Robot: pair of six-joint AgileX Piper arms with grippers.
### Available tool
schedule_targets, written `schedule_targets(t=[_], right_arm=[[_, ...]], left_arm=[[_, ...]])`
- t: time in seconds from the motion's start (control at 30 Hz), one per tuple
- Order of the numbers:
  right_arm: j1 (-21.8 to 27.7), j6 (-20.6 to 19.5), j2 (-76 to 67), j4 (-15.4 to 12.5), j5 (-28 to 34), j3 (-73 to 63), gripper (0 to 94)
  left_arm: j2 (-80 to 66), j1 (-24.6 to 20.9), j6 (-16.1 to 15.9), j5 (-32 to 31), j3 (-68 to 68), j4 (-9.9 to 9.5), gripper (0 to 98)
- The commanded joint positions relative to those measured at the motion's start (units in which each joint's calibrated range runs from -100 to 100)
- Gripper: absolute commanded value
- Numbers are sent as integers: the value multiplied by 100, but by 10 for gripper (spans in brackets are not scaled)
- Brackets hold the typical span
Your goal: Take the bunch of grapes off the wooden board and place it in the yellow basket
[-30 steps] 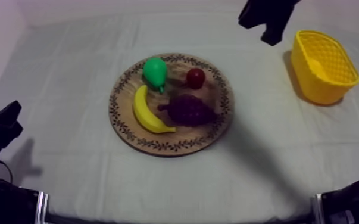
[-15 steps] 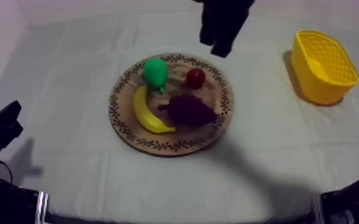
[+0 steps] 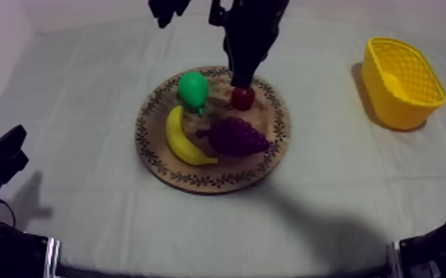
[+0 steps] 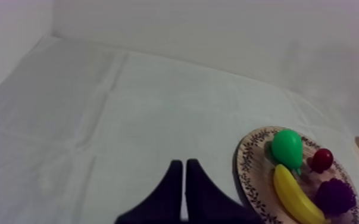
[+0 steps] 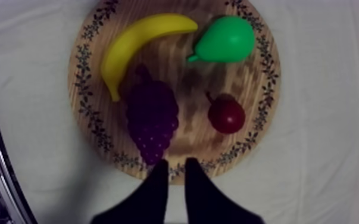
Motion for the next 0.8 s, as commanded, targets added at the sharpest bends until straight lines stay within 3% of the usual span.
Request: schedule_targets(t=[0.0, 0.13, 0.23, 0.4, 0.77], right_arm=[[12, -24, 10, 20, -13, -6, 377], [31, -21, 30, 41, -42, 59, 758], [28, -52, 36, 29, -175, 105, 871], [7, -53, 46, 29, -296, 233, 924], [48, 292, 305, -31, -343, 529, 934]], left_arm=[[0, 0, 0, -5, -3, -3, 1], [0, 0, 0, -5, -3, -3, 1], [0, 0, 0, -5, -3, -3, 1], [0, 0, 0, -5, -3, -3, 1], [0, 0, 0, -5, -3, -3, 1]])
